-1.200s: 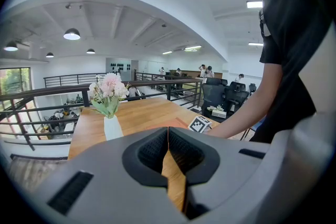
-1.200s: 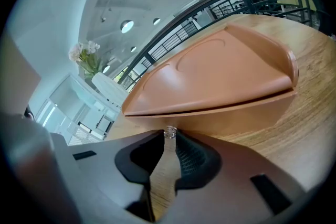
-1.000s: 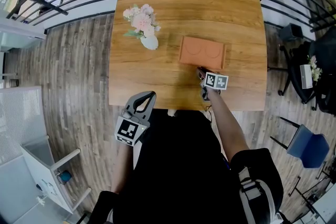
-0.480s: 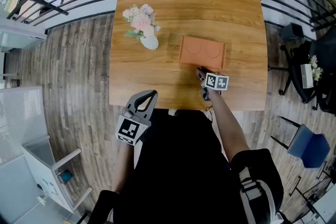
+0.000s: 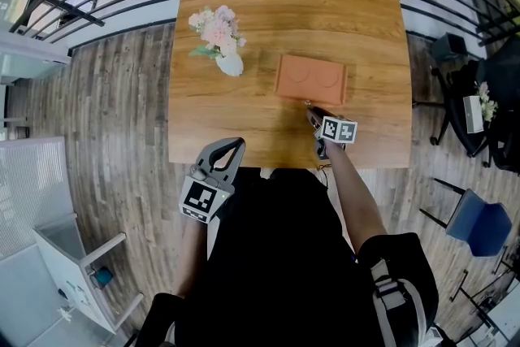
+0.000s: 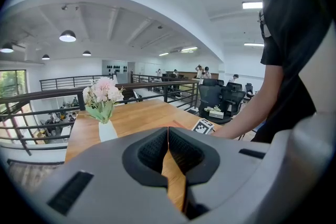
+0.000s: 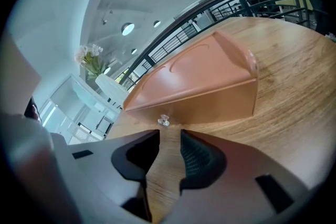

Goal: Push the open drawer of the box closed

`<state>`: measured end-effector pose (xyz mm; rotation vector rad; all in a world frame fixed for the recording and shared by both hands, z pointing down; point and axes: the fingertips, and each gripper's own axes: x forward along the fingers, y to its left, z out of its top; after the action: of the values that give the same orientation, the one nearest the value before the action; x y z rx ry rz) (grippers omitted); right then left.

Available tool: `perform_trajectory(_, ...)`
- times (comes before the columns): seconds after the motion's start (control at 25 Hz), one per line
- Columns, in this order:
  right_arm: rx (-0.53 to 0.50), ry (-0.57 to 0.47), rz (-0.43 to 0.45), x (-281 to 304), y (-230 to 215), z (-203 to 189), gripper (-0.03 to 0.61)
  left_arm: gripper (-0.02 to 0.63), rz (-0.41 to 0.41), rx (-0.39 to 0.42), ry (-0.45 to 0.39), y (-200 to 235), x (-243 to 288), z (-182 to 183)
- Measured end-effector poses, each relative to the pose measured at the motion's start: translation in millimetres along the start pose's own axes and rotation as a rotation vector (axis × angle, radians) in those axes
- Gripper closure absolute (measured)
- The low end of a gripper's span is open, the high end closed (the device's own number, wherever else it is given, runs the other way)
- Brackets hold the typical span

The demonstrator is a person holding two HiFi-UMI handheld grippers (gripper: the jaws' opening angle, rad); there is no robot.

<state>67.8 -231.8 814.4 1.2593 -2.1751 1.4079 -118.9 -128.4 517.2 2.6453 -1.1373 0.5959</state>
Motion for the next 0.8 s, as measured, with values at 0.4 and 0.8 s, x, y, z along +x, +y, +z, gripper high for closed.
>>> perform_trajectory(0.4, -0.045, -0.013, -0.041, -37, -11, -21, 0.520, 0.591, -0.042, 0.011, -0.021, -12, 3, 1)
perform_trajectory(0.8, -0.126, -0.002, -0.110, -93, -27, -33, 0.563, 0.591, -0.114, 0.049, -0.051, -37, 22, 13)
